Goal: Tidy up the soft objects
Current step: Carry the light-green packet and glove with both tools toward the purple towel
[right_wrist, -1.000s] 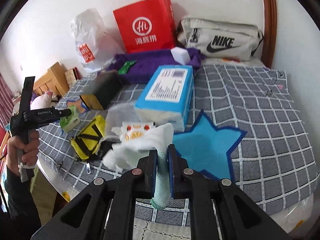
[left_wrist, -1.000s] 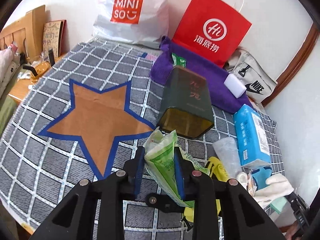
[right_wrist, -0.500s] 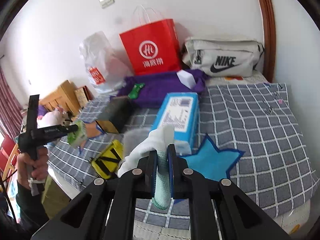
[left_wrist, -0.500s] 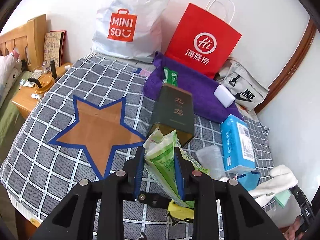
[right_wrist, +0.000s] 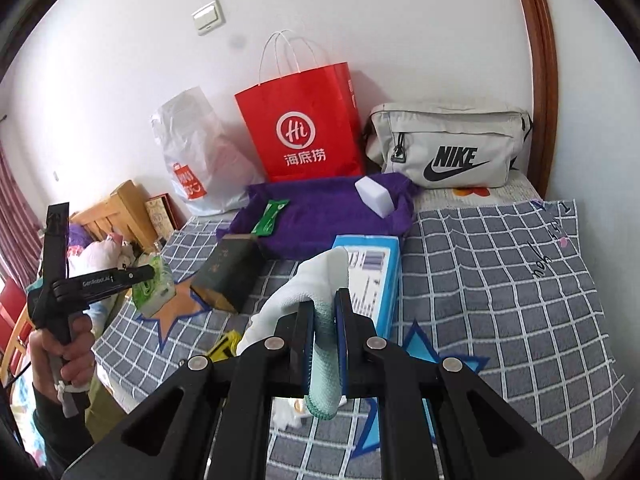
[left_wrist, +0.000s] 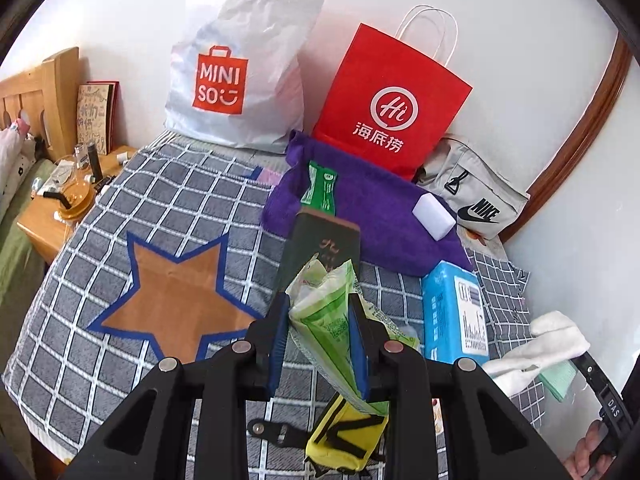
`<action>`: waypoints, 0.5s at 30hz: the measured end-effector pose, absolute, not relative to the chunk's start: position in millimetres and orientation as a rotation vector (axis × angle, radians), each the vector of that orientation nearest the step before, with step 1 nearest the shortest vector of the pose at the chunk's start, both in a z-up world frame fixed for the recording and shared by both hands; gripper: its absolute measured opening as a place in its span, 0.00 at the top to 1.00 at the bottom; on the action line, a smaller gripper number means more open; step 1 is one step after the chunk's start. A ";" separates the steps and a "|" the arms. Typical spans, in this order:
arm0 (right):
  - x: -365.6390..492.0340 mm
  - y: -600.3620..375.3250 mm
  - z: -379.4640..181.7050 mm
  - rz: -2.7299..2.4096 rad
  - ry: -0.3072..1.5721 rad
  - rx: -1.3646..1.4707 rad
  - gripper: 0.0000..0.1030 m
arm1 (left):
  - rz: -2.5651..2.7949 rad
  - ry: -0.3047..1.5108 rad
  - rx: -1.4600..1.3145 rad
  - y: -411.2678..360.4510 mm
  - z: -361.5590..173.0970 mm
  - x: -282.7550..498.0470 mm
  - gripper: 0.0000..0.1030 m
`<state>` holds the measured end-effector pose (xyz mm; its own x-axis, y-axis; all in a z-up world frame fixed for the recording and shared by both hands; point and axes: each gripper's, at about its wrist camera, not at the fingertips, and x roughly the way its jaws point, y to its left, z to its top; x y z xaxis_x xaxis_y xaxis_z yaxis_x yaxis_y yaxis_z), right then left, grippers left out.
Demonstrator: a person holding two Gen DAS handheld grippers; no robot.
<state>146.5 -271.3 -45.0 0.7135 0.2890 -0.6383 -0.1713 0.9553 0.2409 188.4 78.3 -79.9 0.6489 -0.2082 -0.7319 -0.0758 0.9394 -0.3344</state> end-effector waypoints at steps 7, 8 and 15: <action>181.5 -271.3 -36.0 0.251 0.719 0.185 0.90 | -0.075 0.868 -0.336 70.5 -71.3 212.9 0.74; 187.4 -271.3 -34.9 0.252 0.718 0.189 0.90 | -0.077 0.871 -0.337 69.8 -70.6 217.2 0.74; 229.7 -267.6 -29.1 0.240 0.716 0.204 0.90 | -0.064 0.871 -0.340 68.8 -67.0 245.7 0.74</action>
